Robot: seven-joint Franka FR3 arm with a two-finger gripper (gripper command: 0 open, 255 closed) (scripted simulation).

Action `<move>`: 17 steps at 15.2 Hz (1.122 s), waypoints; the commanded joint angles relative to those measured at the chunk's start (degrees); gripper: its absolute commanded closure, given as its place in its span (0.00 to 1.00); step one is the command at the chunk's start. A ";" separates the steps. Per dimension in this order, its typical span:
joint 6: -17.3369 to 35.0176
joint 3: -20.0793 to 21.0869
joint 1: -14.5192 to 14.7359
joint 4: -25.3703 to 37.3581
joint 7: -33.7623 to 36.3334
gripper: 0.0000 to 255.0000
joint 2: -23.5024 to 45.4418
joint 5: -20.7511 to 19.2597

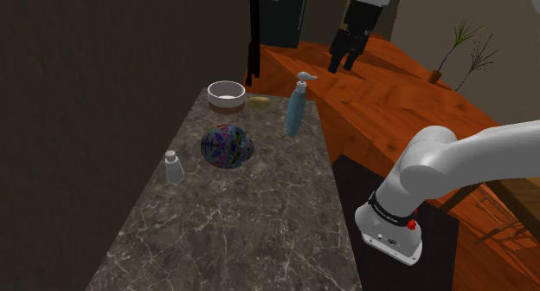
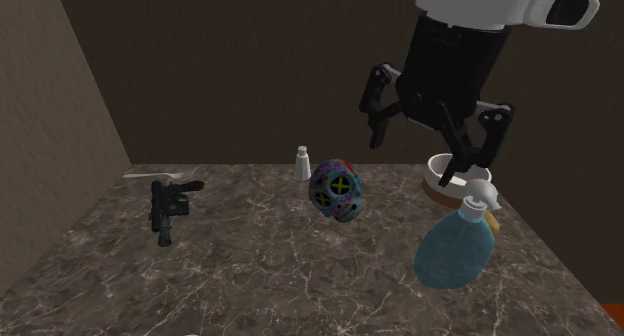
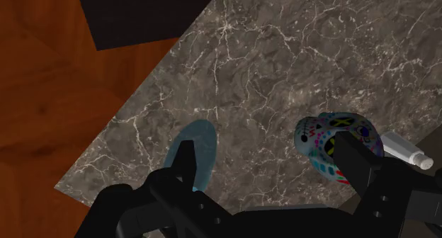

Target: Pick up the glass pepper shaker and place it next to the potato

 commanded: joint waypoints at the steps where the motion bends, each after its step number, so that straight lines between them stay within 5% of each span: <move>1: 0.00 0.00 0.00 0.00 0.00 0.00 0.00 0.00; 17: 19.67 18.57 2.33 1.79 22.78 0.00 19.47 7.52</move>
